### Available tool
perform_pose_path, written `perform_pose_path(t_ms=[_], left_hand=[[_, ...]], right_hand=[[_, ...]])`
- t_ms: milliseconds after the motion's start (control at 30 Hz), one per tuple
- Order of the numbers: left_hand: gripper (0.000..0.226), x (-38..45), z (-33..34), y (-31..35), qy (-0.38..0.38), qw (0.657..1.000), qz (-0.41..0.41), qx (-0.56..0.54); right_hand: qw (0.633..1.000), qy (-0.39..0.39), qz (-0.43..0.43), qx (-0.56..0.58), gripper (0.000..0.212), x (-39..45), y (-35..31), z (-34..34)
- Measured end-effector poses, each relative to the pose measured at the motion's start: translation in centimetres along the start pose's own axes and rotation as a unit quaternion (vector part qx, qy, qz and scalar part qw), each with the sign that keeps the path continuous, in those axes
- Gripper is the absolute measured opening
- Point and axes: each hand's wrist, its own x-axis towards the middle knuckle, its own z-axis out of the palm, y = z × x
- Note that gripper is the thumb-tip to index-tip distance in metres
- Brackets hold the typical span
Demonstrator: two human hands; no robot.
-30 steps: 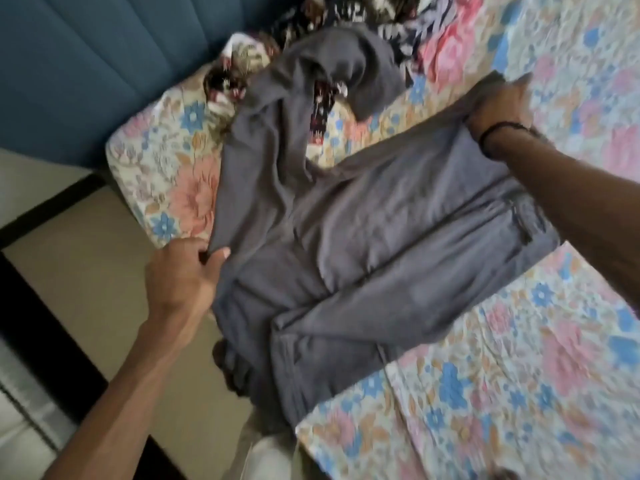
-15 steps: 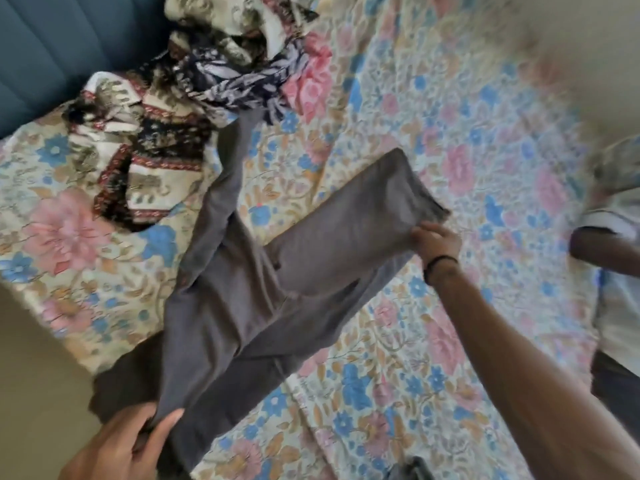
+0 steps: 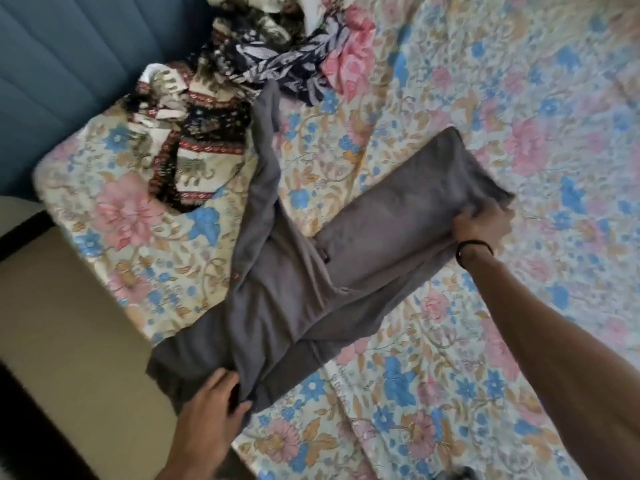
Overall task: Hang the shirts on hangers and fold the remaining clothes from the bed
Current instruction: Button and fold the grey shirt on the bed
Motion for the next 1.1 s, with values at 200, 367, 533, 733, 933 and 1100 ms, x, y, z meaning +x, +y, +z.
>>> perform_pose_path(t_ms=[200, 367, 533, 733, 933, 1100], left_hand=[[0.083, 0.6, -1.9, 0.4, -0.056, 0.995, -0.071, -0.051], [0.078, 2.0, -1.4, 0.3, -0.067, 0.997, -0.035, -0.022], [0.079, 2.3, -2.1, 0.9, -0.085, 0.994, -0.02, 0.064], [0.069, 0.7, -3.1, 1.4, -0.085, 0.983, 0.032, 0.161], [0.074, -0.1, -3.3, 1.3, -0.075, 0.958, 0.095, 0.261], [0.074, 0.1, -3.3, 2.4, -0.041, 0.952, 0.088, 0.289]], right_hand=[[0.933, -0.146, -0.327, 0.039, 0.05, -12.6, -14.2, 5.8], [0.903, -0.337, -0.256, 0.074, 0.102, -18.5, -26.8, 13.2], [0.933, -0.246, -0.254, 0.072, 0.023, -19.4, -30.5, 15.6], [0.875, -0.225, -0.054, 0.426, 0.023, -16.3, -21.7, 3.2], [0.703, -0.276, 0.125, 0.643, 0.018, -18.6, -0.8, -14.5], [0.762, -0.135, 0.227, 0.591, 0.029, -21.3, 12.2, -18.1]])
